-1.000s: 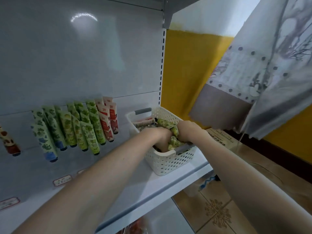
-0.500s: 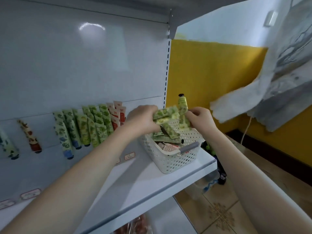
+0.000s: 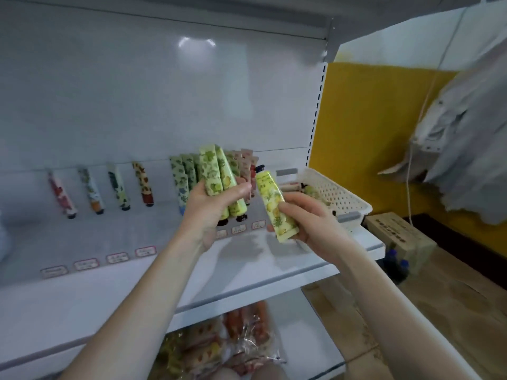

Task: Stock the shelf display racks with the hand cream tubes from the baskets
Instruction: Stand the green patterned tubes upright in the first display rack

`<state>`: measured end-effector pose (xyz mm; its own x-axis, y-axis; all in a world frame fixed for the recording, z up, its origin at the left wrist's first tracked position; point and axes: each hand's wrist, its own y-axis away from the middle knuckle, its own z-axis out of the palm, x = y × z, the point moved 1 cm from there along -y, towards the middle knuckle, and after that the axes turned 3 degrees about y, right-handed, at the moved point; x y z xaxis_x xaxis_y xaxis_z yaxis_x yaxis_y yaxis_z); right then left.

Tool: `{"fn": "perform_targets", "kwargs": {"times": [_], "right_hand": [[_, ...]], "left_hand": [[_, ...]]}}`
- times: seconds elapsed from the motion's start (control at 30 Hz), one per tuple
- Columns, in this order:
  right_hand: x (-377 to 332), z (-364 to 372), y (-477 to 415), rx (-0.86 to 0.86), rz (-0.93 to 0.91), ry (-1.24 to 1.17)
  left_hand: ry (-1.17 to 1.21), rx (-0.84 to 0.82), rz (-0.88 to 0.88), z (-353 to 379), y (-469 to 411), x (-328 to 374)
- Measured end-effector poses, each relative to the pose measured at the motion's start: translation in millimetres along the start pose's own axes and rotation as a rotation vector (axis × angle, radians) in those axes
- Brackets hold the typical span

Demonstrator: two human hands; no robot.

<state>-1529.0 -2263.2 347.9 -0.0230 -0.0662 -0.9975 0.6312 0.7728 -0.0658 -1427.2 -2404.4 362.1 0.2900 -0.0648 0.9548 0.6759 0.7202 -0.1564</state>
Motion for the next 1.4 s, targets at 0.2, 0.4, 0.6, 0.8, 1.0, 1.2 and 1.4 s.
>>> {"fn": "perform_targets", "kwargs": {"times": [0.2, 0.4, 0.6, 0.8, 1.0, 1.2, 1.4], "right_hand": [[13.3, 43.3, 11.2, -0.125, 0.103, 0.163], [25.4, 62.9, -2.3, 0.02, 0.236, -0.362], [44.4, 83.1, -19.0, 0.165, 0.245, -0.647], [20.0, 78.3, -56.7, 0.382, -0.088, 0.229], [-2.4, 83.4, -116.3, 0.407, -0.278, 0.808], [-5.5, 100.8, -149.7, 0.361, -0.279, 1.145], [7.4, 111.7, -167.1, 0.331, -0.254, 1.258]], "left_hand": [[-0.012, 0.106, 0.041, -38.7, 22.3, -7.6], [-0.021, 0.274, 0.057, -70.4, 24.3, -17.5], [-0.053, 0.32, 0.023, -88.0, 22.1, -33.0], [-0.192, 0.298, 0.006, -101.3, 21.3, -49.1], [-0.173, 0.26, -0.094, -110.7, 18.3, -58.6], [-0.178, 0.242, -0.111, -120.4, 15.5, -61.9], [-0.208, 0.251, -0.128, -124.6, 11.6, -66.6]]}}
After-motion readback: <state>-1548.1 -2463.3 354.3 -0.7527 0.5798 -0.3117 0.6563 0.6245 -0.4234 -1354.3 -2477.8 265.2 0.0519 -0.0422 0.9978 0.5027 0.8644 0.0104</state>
